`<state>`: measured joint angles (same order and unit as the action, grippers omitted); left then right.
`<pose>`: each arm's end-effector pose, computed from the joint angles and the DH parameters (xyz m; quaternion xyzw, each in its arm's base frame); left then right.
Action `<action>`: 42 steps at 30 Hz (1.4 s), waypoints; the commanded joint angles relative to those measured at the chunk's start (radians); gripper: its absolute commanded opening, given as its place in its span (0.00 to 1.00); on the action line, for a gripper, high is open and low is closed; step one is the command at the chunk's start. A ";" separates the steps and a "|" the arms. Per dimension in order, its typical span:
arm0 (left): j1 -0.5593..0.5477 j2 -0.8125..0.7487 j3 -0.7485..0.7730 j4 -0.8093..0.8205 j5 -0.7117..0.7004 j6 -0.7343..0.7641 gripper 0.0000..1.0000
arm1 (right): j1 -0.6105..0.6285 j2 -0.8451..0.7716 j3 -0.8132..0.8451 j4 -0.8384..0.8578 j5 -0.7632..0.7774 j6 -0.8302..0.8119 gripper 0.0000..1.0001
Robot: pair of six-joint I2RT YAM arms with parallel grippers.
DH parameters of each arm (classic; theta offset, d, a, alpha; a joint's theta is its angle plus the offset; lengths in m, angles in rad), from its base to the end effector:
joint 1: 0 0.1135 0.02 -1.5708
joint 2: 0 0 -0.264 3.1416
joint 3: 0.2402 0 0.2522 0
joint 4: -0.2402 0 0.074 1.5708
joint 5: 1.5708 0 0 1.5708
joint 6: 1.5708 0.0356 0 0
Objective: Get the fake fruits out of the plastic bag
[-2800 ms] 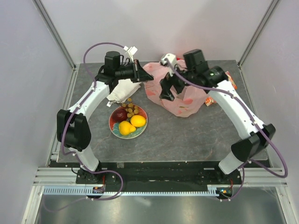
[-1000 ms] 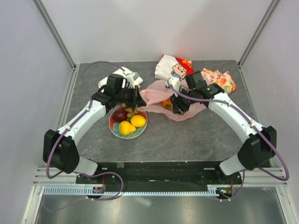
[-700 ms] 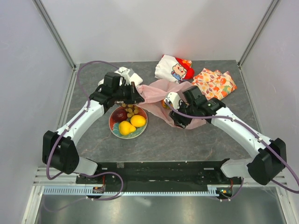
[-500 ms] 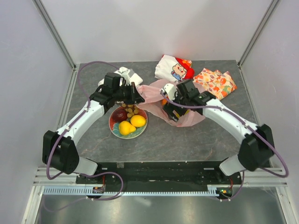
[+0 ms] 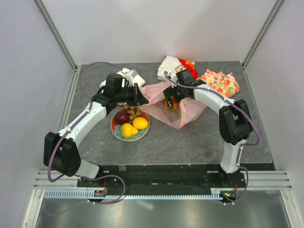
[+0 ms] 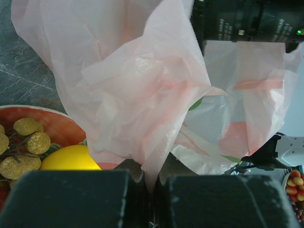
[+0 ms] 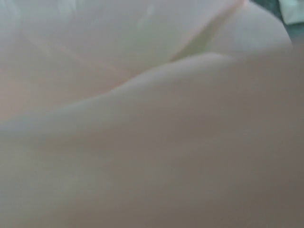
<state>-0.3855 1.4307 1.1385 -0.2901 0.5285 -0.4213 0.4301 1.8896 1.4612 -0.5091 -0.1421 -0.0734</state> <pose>0.2921 -0.1379 0.3042 0.1087 0.8518 -0.3912 0.3309 0.3752 0.1777 0.2290 -0.2575 0.9125 0.1215 0.2937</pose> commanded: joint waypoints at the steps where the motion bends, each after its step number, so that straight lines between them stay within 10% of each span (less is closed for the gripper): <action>1: 0.002 0.017 0.033 0.040 0.027 0.022 0.02 | 0.007 0.094 0.105 0.044 -0.068 0.070 0.98; 6: 0.000 0.034 0.049 0.040 0.031 0.024 0.02 | 0.004 0.172 0.139 0.024 -0.040 0.072 0.98; 14: 0.000 0.086 0.101 0.039 0.021 0.016 0.02 | -0.010 0.073 0.273 -0.193 -0.160 -0.049 0.59; 29: 0.002 0.157 0.228 0.048 0.033 -0.014 0.02 | -0.005 -0.348 0.248 -0.391 -0.379 -0.238 0.60; 36: 0.052 0.111 0.345 0.000 0.028 0.021 0.65 | 0.212 -0.379 0.284 -0.352 -0.367 -0.284 0.60; 42: 0.160 -0.047 0.432 -0.093 -0.007 0.122 0.69 | 0.337 -0.291 0.321 -0.332 -0.376 -0.356 0.60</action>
<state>-0.2829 1.5379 1.4864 -0.3283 0.5461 -0.3935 0.7174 1.5326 1.7248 -0.8837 -0.4889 -0.3687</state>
